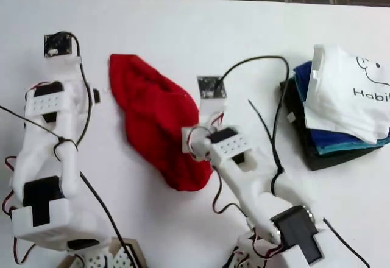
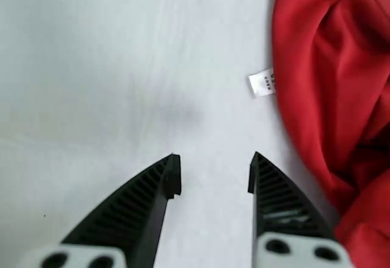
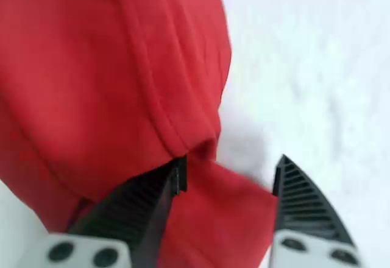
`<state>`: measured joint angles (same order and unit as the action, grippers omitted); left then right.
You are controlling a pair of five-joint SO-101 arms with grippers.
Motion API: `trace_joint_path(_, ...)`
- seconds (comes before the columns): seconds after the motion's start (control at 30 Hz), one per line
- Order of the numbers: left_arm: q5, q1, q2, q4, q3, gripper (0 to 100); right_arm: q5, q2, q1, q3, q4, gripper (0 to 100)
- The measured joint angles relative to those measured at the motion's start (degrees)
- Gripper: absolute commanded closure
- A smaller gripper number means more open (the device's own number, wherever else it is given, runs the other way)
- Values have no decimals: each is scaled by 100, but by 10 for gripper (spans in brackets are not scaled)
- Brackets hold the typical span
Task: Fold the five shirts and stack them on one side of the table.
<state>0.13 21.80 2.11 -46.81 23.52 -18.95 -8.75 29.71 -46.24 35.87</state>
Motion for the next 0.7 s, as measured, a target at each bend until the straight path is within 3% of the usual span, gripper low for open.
trace_joint_path(0.23,0,0,0,0,0,797,-9,-299,0,378,870,700)
trace_joint_path(0.7,0,0,0,0,0,797,-35,-334,387,659,853,700)
